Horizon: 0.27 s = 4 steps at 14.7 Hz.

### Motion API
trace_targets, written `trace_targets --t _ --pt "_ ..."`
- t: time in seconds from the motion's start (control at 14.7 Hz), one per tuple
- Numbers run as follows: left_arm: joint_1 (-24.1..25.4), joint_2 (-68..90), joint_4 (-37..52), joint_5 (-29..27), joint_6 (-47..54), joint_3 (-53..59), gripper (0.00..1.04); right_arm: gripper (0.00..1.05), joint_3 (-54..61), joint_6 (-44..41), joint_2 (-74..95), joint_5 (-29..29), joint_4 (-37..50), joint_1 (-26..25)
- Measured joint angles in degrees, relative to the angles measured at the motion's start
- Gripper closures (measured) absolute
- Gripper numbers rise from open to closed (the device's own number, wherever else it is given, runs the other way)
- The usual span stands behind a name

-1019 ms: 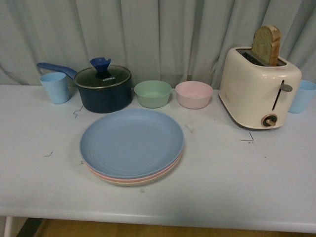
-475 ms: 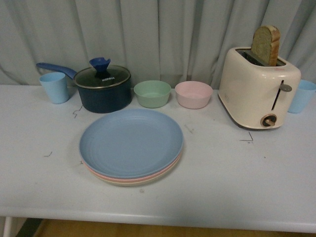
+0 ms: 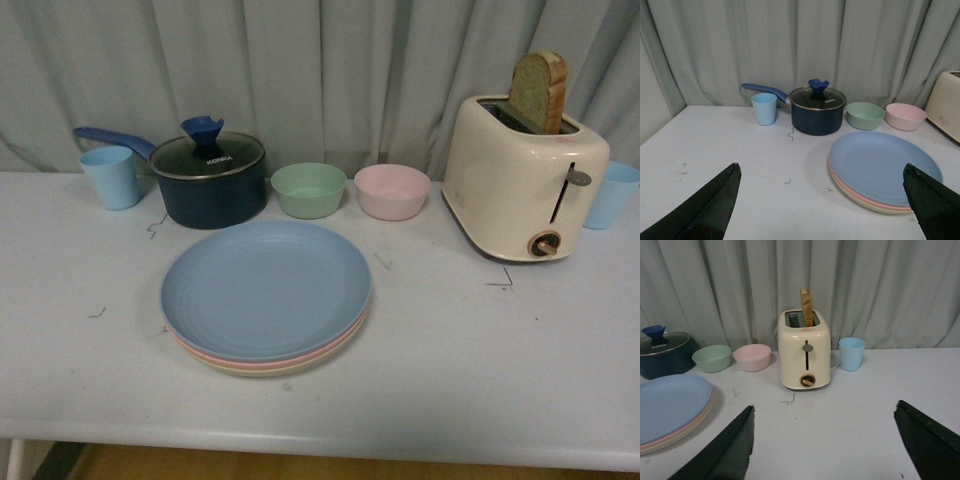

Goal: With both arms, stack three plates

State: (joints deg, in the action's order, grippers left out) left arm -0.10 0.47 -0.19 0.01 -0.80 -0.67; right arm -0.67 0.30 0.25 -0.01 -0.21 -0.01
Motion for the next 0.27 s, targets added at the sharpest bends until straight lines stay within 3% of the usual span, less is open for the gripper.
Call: trace_targets --t 0.07,0.27 --pt "0.0 0.0 0.0 0.0 0.0 0.0 0.07 0.07 0.0 0.0 0.0 0.02 0.0 0.0" --pt "0.0 0.0 0.0 0.0 0.0 0.0 0.07 0.06 0.0 0.0 0.0 0.0 0.0 0.0"
